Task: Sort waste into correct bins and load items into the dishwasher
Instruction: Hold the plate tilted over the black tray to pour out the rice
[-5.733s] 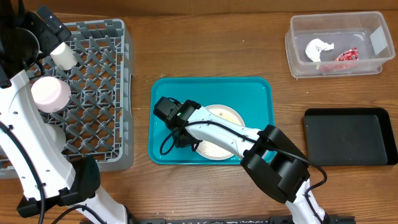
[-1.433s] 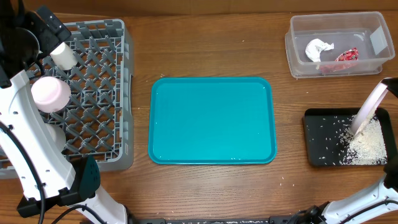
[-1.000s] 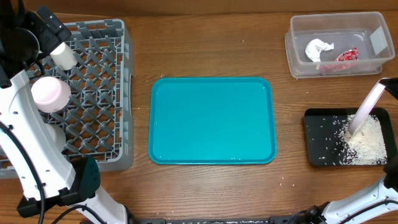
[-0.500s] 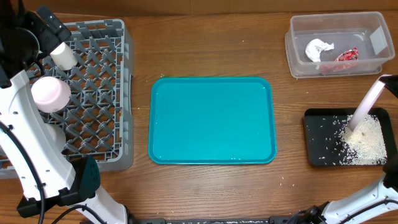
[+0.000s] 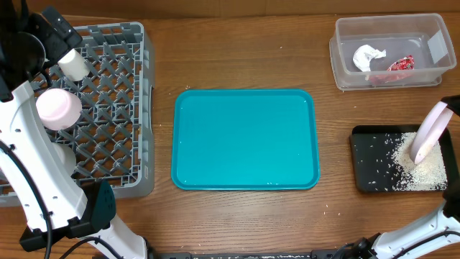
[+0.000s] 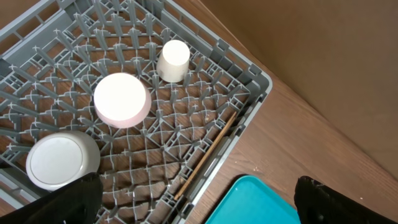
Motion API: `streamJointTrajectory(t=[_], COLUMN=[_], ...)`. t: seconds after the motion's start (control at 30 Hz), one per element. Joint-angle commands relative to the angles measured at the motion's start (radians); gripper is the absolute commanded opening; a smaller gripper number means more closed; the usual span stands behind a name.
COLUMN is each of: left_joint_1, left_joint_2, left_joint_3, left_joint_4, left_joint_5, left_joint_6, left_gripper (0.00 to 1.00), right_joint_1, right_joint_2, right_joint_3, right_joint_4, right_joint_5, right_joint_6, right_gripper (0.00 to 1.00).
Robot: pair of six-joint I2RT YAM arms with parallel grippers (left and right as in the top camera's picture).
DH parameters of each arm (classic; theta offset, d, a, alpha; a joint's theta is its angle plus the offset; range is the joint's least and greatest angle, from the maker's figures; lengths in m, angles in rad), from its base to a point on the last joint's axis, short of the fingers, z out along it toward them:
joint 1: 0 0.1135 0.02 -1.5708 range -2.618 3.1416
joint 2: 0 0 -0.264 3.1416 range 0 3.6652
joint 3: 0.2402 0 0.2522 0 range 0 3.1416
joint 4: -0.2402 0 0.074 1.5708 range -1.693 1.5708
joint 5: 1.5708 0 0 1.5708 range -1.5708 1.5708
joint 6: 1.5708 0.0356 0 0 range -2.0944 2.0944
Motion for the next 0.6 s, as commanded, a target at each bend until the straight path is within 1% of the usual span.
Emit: streamJointTrajectory(t=[0.0, 0.03, 0.13, 0.17, 0.2, 0.23, 0.27, 0.33, 0.37, 0.43, 0.47, 0.5, 0.57], left_joint_1=[0.0, 0.0, 0.0, 0.0, 0.0, 0.0, 0.0, 0.0, 0.0, 0.0, 0.0, 0.0, 0.0], left_joint_2=[0.001, 0.001, 0.001, 0.001, 0.001, 0.001, 0.001, 0.001, 0.001, 0.001, 0.001, 0.001, 0.001], left_joint_3=[0.002, 0.002, 0.002, 0.002, 0.002, 0.002, 0.002, 0.002, 0.002, 0.002, 0.002, 0.002, 0.002], left_joint_4=[0.001, 0.001, 0.001, 0.001, 0.001, 0.001, 0.001, 0.001, 0.001, 0.001, 0.001, 0.001, 0.001], left_joint_5=[-0.003, -0.003, -0.003, -0.003, -0.003, -0.003, -0.003, -0.003, -0.003, -0.003, -0.003, -0.003, -0.003], left_joint_6=[0.001, 0.001, 0.001, 0.001, 0.001, 0.001, 0.001, 0.001, 0.001, 0.001, 0.001, 0.001, 0.001], left_gripper=[1.0, 1.0, 1.0, 1.0, 1.0, 1.0, 1.0, 1.0, 1.0, 1.0, 1.0, 1.0, 1.0], right_joint_1=[0.001, 0.006, 0.014, 0.014, 0.014, 0.014, 0.014, 0.014, 0.014, 0.016, 0.018, 0.02, 0.021], right_joint_2=[-0.024, -0.024, -0.023, -0.023, -0.023, -0.023, -0.023, -0.023, -0.023, -0.023, -0.023, -0.023, -0.023], right_joint_3=[0.007, 0.004, -0.008, -0.01, -0.016, -0.017, -0.019, -0.019, -0.019, -0.019, -0.019, -0.019, -0.02], right_joint_4=[-0.06, -0.059, -0.033, -0.009, 0.017, 0.027, 0.034, 0.035, 0.03, 0.006, -0.005, -0.003, 0.035], right_joint_5=[-0.184, -0.222, -0.165, -0.103, -0.006, 0.053, 0.076, 0.019, -0.051, -0.18, -0.197, -0.18, -0.052], right_joint_6=[-0.16, -0.211, -0.19, -0.129, -0.015, 0.067, 0.112, 0.096, 0.039, -0.122, -0.17, -0.171, -0.023], right_gripper=[0.04, 0.04, 0.04, 0.04, 0.04, 0.04, 0.04, 0.04, 0.04, 0.04, 0.04, 0.04, 0.04])
